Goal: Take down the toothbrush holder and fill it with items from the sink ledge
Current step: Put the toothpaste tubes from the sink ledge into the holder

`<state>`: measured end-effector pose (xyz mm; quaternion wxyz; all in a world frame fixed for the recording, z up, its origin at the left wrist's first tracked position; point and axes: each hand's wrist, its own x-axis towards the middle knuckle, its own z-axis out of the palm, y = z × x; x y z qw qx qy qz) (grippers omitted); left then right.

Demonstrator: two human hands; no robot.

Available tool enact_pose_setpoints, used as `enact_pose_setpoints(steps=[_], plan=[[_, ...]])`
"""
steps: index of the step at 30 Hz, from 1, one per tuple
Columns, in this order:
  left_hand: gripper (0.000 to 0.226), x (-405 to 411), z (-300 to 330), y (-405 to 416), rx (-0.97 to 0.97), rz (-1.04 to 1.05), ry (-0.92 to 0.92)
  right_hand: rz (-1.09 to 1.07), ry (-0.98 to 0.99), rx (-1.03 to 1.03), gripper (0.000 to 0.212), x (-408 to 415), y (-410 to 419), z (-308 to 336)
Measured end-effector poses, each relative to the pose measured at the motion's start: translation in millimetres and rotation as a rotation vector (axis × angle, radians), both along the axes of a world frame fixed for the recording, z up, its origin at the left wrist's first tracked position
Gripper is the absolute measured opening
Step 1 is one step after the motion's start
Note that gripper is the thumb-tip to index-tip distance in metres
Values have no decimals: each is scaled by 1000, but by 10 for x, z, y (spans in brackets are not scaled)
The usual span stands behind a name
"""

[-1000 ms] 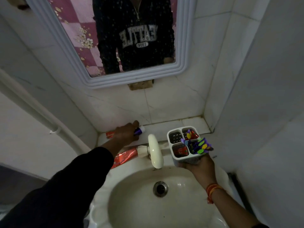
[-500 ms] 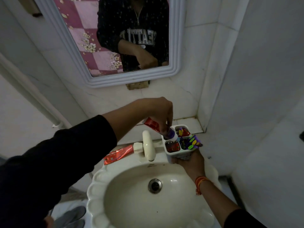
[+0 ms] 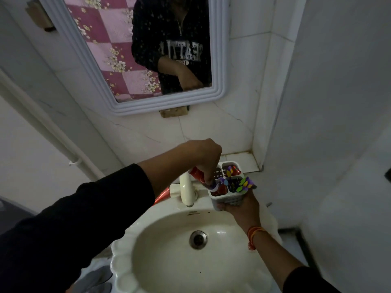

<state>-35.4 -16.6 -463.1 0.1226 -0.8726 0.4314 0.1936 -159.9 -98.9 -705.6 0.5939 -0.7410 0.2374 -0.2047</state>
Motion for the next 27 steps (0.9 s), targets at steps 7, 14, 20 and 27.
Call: enact_pose_setpoints(steps=[7, 14, 20, 27], plan=[[48, -63, -84, -52, -48, 57, -23, -17, -1, -25, 92, 5, 8, 15], [53, -102, -106, -124, -123, 132, 16, -25, -1, -26, 89, -11, 5, 44], [40, -144, -338, -78, -135, 228, 117, -22, 24, -1, 91, -7, 5, 49], [30, 42, -172, -2, -259, 505, 334, -12, 61, 24, 93, -23, 8, 89]])
